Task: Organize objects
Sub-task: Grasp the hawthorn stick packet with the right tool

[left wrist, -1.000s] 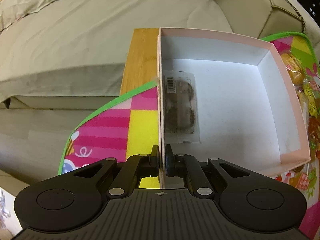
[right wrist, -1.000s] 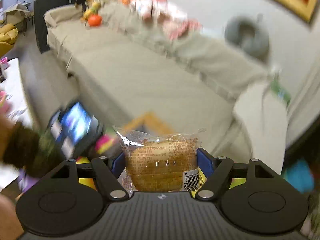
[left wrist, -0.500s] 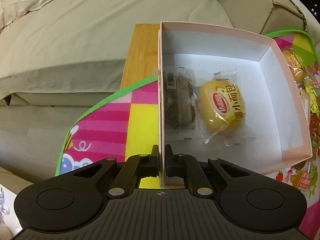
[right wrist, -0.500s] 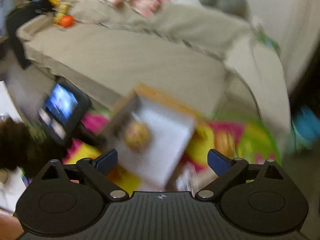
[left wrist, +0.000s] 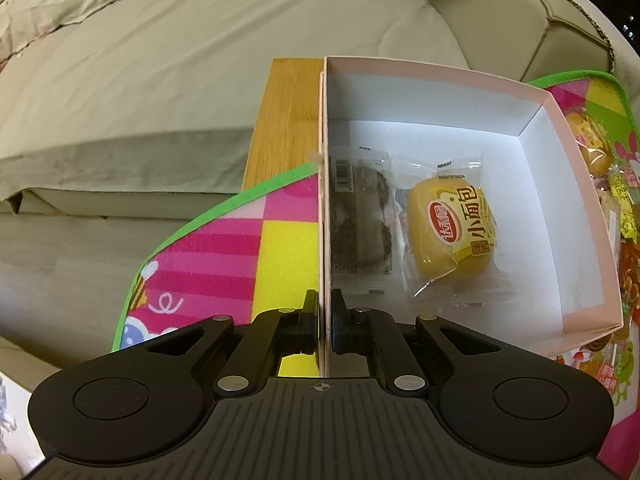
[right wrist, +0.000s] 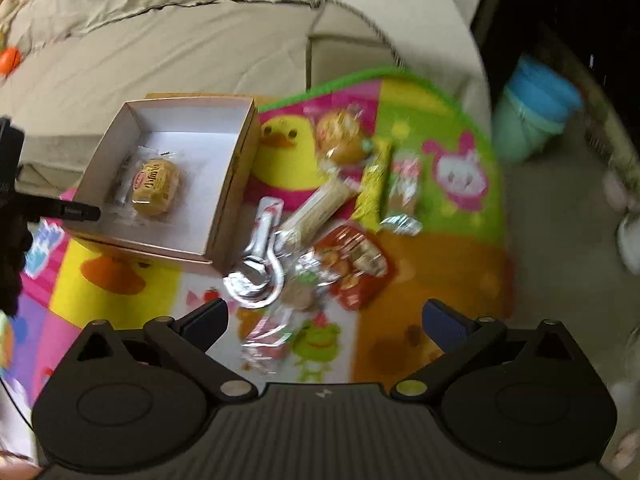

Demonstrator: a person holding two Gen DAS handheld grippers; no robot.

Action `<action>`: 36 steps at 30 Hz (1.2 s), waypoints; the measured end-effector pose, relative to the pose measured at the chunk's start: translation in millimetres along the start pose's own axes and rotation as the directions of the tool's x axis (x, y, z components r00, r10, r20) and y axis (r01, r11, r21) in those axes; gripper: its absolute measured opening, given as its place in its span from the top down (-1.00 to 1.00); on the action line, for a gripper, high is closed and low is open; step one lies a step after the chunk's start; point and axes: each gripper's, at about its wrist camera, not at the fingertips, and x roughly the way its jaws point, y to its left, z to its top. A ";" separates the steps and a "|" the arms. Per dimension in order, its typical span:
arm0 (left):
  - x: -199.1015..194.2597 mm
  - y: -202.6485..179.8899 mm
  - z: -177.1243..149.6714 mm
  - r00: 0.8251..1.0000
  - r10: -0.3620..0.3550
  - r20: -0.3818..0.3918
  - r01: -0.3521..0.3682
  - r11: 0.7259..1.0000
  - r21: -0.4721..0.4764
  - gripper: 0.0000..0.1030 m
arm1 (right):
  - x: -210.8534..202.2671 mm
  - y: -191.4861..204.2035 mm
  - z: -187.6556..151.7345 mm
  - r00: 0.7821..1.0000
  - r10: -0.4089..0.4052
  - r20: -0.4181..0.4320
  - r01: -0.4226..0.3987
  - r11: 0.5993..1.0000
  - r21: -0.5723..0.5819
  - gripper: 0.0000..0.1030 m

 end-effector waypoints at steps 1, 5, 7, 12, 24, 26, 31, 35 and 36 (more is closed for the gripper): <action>-0.2 -0.7 -0.8 1.000 0.005 0.001 -0.005 1.000 0.005 0.85 | 8.5 1.0 -0.9 1.000 0.015 -0.018 -0.015 1.000 0.015 -0.91; 1.2 -0.5 -0.9 1.000 0.007 0.001 -0.007 1.000 0.021 0.85 | 33.6 15.8 -11.5 0.998 -0.001 -0.069 0.001 1.000 -0.012 -0.43; 1.6 -0.1 -0.9 1.000 0.005 0.001 -0.005 1.000 0.016 0.85 | 44.2 19.0 -11.8 0.997 0.007 -0.076 -0.007 1.000 0.003 -0.30; 4.0 -0.8 -2.5 1.000 0.015 -0.001 -0.015 1.000 -0.018 0.85 | 81.7 20.2 2.0 0.995 0.005 -0.099 0.000 0.999 0.048 -0.27; 7.0 2.3 -4.4 0.999 0.045 0.027 -0.042 0.994 -0.103 0.84 | 122.7 34.9 6.9 0.969 0.064 -0.239 -0.074 0.997 -0.031 -0.25; 7.5 3.5 -5.8 0.999 0.039 0.026 -0.036 0.993 -0.110 0.84 | 127.6 40.7 -1.2 0.967 0.033 -0.253 -0.062 0.993 -0.105 -0.25; 7.5 6.5 -10.9 0.999 0.031 0.030 -0.028 0.993 -0.118 0.84 | 130.9 41.7 -4.5 0.972 0.028 -0.234 -0.055 0.992 -0.110 -0.10; 11.3 6.6 -6.6 0.999 0.044 0.029 -0.040 0.991 -0.125 0.84 | 128.1 43.4 -3.5 0.972 0.009 -0.234 -0.038 0.992 -0.117 0.09; 10.8 5.4 -6.8 0.998 0.048 0.029 -0.044 0.991 -0.124 0.84 | 127.3 41.7 -5.4 0.972 0.006 -0.235 -0.034 0.993 -0.116 0.11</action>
